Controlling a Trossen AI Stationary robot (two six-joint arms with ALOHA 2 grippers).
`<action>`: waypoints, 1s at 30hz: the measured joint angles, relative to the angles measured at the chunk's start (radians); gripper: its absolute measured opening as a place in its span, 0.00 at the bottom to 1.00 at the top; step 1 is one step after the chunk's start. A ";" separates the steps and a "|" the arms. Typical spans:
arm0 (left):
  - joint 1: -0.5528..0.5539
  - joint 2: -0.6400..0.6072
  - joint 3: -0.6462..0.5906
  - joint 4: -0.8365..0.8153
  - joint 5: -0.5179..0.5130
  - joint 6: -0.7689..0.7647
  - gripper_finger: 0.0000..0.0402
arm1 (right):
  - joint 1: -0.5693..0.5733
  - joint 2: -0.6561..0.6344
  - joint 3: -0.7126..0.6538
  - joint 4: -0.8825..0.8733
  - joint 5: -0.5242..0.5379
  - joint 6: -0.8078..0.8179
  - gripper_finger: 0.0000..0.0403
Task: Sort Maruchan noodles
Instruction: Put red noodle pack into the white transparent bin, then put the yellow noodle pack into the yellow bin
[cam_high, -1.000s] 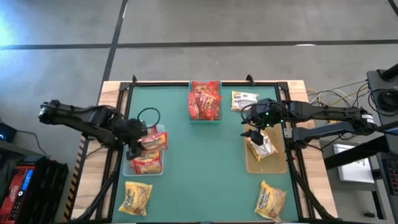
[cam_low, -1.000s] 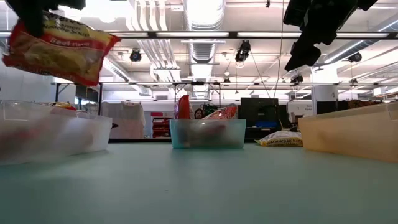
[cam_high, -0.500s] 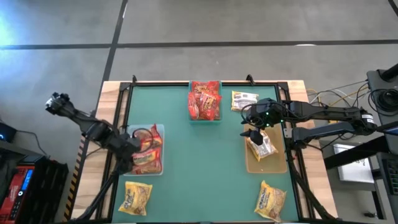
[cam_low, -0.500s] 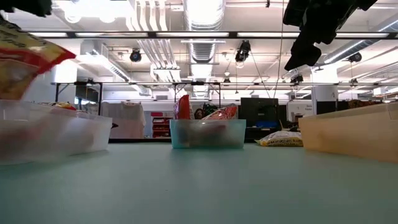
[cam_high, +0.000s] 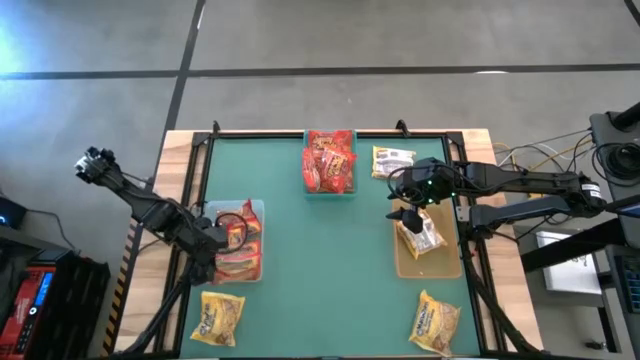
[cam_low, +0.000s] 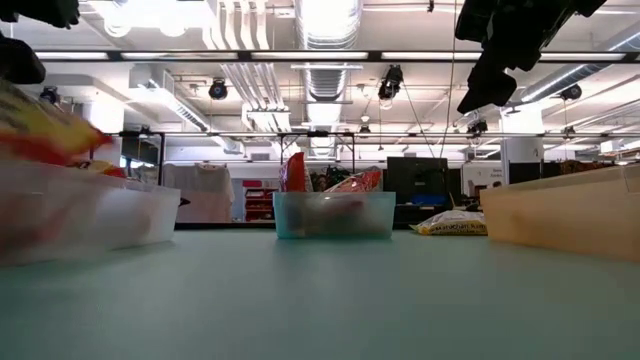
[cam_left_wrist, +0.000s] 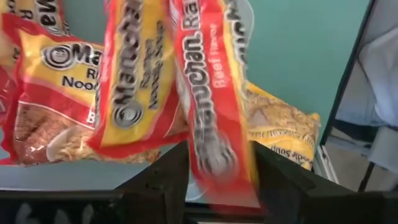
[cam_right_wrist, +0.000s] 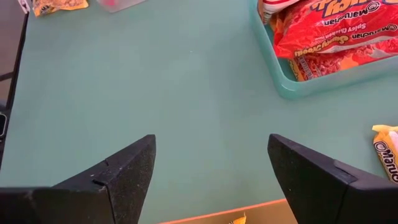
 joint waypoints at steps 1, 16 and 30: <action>0.000 0.003 0.000 -0.003 0.003 0.004 0.37 | 0.000 0.000 0.000 0.000 0.000 0.000 0.74; 0.001 0.009 0.011 -0.078 -0.041 -0.153 0.45 | 0.000 0.000 0.000 0.000 0.000 0.000 0.74; -0.090 0.209 0.090 0.009 0.082 -0.732 0.45 | 0.000 0.000 0.001 0.000 0.000 0.000 0.75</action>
